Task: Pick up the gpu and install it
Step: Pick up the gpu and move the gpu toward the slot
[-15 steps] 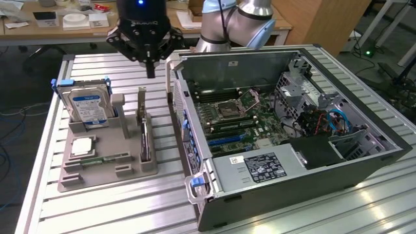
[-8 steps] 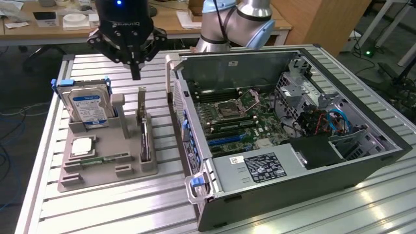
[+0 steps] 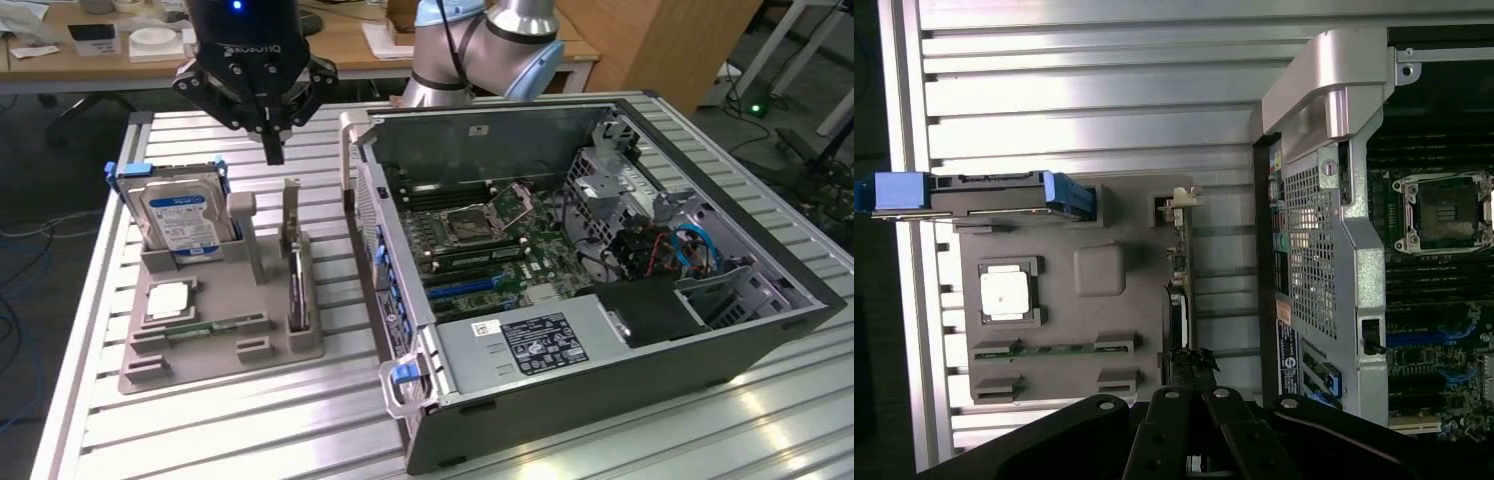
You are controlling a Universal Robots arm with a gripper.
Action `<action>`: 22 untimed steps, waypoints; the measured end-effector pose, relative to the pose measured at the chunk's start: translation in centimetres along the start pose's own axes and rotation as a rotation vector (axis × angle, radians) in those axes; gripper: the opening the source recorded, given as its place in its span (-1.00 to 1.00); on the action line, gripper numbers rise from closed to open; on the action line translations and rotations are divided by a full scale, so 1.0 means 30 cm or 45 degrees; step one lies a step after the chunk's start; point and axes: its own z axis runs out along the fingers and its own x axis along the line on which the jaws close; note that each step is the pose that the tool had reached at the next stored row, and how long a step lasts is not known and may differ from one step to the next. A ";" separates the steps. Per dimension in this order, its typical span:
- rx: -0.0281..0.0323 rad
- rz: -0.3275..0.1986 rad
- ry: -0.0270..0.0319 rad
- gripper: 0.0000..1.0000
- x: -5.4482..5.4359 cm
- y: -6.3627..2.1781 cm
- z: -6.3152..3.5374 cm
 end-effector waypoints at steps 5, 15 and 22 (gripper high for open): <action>0.0000 0.000 0.0000 -0.76 0.000 0.000 0.000; 0.0001 0.000 0.0000 -0.28 0.001 0.000 0.000; -0.0002 -0.007 0.0009 0.19 0.001 0.001 0.003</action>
